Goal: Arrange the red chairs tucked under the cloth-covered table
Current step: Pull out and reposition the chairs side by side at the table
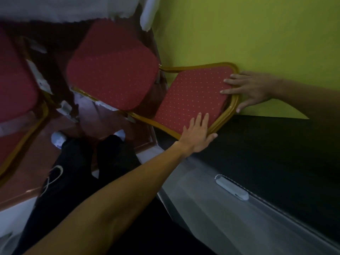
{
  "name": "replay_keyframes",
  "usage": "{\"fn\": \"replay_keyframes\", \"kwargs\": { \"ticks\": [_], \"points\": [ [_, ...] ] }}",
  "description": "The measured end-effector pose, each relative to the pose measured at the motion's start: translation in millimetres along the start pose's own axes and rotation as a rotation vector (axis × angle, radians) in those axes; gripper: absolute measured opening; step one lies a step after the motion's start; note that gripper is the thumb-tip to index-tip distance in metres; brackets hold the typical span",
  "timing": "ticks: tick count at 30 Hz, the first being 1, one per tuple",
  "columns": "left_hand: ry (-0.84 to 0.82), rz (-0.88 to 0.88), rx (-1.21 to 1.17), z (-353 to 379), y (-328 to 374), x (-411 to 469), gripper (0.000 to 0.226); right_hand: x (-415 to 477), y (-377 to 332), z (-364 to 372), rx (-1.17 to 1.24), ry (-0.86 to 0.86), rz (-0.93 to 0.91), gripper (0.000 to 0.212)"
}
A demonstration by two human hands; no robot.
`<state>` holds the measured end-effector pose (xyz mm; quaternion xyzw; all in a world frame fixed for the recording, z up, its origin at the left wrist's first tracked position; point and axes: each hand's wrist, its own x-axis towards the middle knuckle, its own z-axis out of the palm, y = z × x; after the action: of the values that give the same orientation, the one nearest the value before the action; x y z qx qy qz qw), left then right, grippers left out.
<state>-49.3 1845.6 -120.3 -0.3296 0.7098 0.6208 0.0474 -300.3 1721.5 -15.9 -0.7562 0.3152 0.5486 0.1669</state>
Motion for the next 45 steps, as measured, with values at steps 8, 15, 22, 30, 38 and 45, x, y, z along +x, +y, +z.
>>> {"fn": "replay_keyframes", "kwargs": {
  "ticks": [8,15,22,30,38,45],
  "points": [
    [0.094,-0.007,-0.005,34,-6,12,0.078,13,10,24,-0.004,0.194,-0.196,0.094],
    [0.156,-0.028,0.006,39,-9,21,0.088,20,5,38,-0.049,0.224,-0.158,0.102],
    [0.171,-0.006,0.055,38,-25,0,0.087,22,-25,41,0.107,0.189,-0.028,0.092],
    [0.116,0.022,0.220,26,-49,-31,0.096,26,-58,32,0.108,0.181,-0.004,0.092],
    [0.073,0.129,0.403,11,-75,-62,0.087,23,-103,16,0.226,0.213,0.087,0.095],
    [0.014,0.228,0.504,-13,-106,-105,0.081,20,-158,-10,0.209,0.236,0.142,0.103]
  ]
}}
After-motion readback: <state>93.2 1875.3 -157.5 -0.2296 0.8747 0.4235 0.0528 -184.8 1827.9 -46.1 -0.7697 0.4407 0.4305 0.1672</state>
